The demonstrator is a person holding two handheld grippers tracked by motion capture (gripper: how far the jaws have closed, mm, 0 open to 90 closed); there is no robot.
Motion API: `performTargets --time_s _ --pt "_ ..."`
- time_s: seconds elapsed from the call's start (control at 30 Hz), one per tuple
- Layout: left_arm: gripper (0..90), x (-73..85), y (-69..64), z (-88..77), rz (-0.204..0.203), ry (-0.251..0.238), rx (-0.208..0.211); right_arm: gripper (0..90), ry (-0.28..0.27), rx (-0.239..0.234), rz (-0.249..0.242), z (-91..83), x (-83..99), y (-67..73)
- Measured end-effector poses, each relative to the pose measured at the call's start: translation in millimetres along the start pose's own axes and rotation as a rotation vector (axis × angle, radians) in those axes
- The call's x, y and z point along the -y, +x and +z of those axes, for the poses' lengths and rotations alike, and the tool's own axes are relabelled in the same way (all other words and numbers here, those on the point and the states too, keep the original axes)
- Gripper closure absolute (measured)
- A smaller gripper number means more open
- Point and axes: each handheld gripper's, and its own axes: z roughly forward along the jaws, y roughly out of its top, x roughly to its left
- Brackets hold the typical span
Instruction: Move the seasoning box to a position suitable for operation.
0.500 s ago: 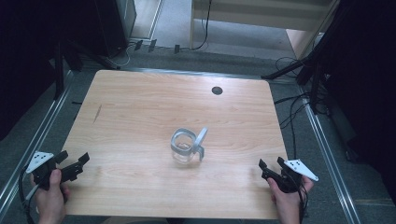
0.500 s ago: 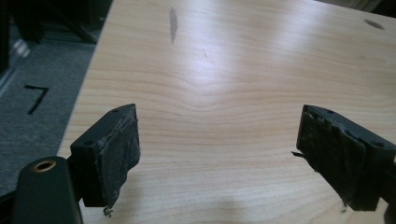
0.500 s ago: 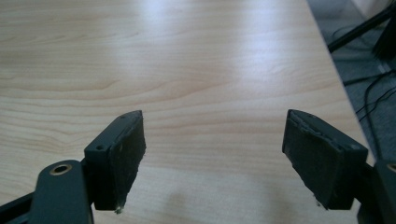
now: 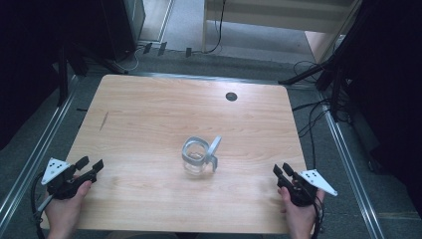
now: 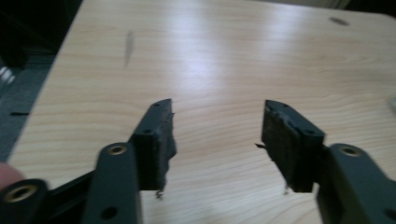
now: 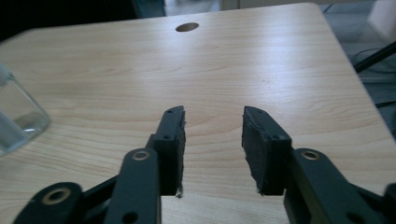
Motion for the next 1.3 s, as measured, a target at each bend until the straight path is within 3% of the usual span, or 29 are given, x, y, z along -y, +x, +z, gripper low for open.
performTargets --time_s 0.1,0.17,0.2,0.23,0.27,0.33,0.43,0.6,0.73,0.77,0.8,0.97,1.1,1.3 --pt "54.9 -8.0 -10.2 7.3 -0.012 0.013 0.065 58.4 -0.009 0.052 -0.036 1.9 -2.4 18.0" --pt "59.4 -13.2 -18.4 12.7 -0.003 0.026 0.109 63.8 -0.021 0.019 -0.025 2.4 -3.3 26.4" --pt "61.6 -13.2 -18.4 12.7 -0.003 0.026 0.109 63.8 -0.021 0.019 -0.025 2.4 -3.3 26.4" --pt "64.1 -17.7 -29.0 18.5 0.025 0.041 0.14 63.4 0.012 -0.08 0.03 6.4 -3.2 32.9" --pt "65.0 -20.0 -34.3 21.4 0.034 0.051 0.151 63.6 0.013 -0.091 0.044 7.2 -2.4 35.2" --pt "68.2 -24.4 -45.0 28.7 0.043 0.052 0.171 72.3 0.025 -0.134 0.056 9.2 -1.3 42.2" --pt "70.7 -30.9 -61.7 41.1 0.058 0.055 0.201 82.1 0.021 -0.19 0.035 11.6 -1.4 56.3" --pt "79.6 -37.3 -92.2 62.6 0.095 0.071 0.277 90.0 0.037 -0.311 -0.017 17.3 -1.8 87.2" --pt "86.7 -40.0 -117.0 79.9 0.108 0.098 0.335 90.0 0.057 -0.359 -0.059 22.9 -2.3 109.7" --pt "87.8 -40.0 -117.0 79.9 0.108 0.098 0.335 90.0 0.056 -0.376 -0.066 24.4 -2.5 114.7" --pt "88.5 -40.7 -128.4 87.9 0.121 0.116 0.347 90.0 0.059 -0.394 -0.069 25.8 -2.5 119.8" --pt "90.0 -41.9 -147.9 99.6 0.141 0.144 0.373 90.0 0.097 -0.464 -0.105 35.4 0.1 143.6" --pt "90.0 -42.5 -154.9 102.3 0.143 0.149 0.394 90.0 0.117 -0.445 -0.109 46.0 2.3 147.7" --pt "89.9 -39.5 -160.4 102.9 0.16 0.173 0.427 90.0 0.113 -0.435 -0.084 53.6 -4.0 132.6"
